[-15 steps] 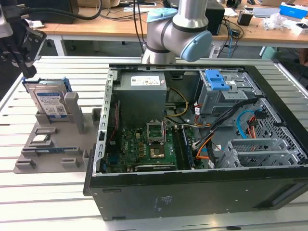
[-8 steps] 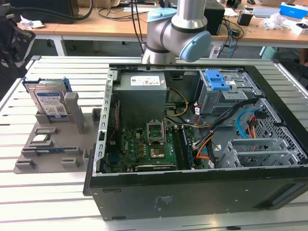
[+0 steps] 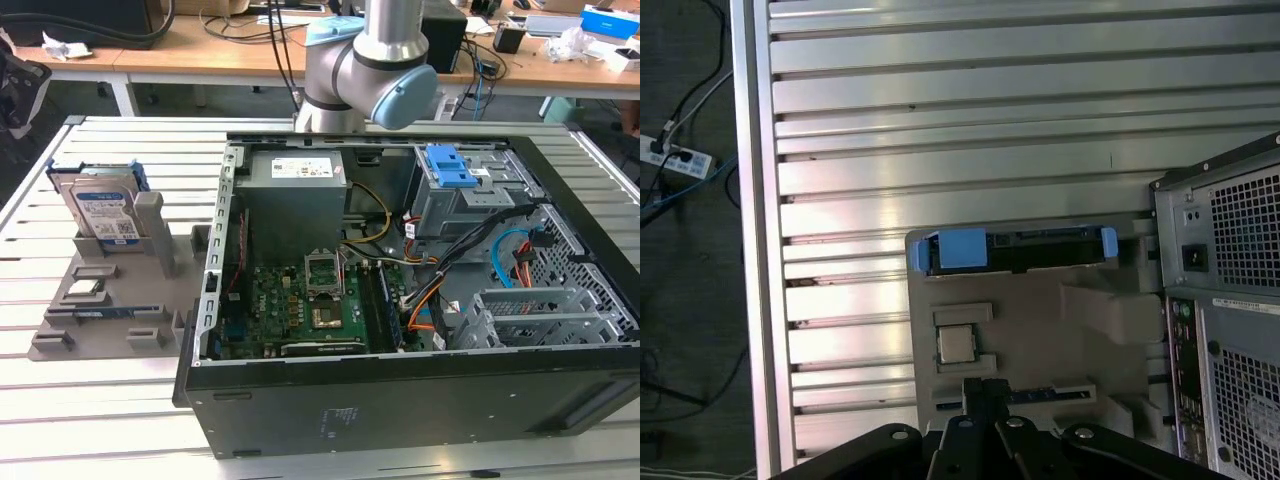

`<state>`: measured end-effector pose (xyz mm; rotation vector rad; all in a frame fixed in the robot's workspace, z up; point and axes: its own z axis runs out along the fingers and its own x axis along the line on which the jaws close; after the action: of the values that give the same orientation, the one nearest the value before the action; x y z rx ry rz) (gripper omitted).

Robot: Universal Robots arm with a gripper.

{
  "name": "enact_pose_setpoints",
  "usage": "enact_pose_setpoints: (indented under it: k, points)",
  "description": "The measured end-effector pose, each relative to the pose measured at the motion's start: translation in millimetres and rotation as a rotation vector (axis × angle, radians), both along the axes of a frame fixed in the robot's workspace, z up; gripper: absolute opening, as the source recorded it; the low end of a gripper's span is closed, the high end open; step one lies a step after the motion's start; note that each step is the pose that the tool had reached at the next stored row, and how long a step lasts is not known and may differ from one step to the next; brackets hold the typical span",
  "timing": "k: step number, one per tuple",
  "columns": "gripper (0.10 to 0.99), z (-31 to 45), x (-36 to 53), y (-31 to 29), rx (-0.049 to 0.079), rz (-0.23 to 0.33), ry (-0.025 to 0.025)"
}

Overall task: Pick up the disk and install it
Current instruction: 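Reach for the disk, then pick up the disk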

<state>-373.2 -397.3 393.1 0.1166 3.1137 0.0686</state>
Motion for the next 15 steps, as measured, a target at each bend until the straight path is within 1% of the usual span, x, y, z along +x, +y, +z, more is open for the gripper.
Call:
enact_pose_setpoints:
  k: [11, 13, 15]
  points:
    - [0.106, 0.0, -0.2, 0.0, 0.0, 0.005, -0.0001]
    - [0.106, 0.0, -0.3, 0.0, 0.0, 0.05, 0.0001]
    - [0.106, 0.0, -0.2, 0.0, 0.0, 0.077, -0.0001]
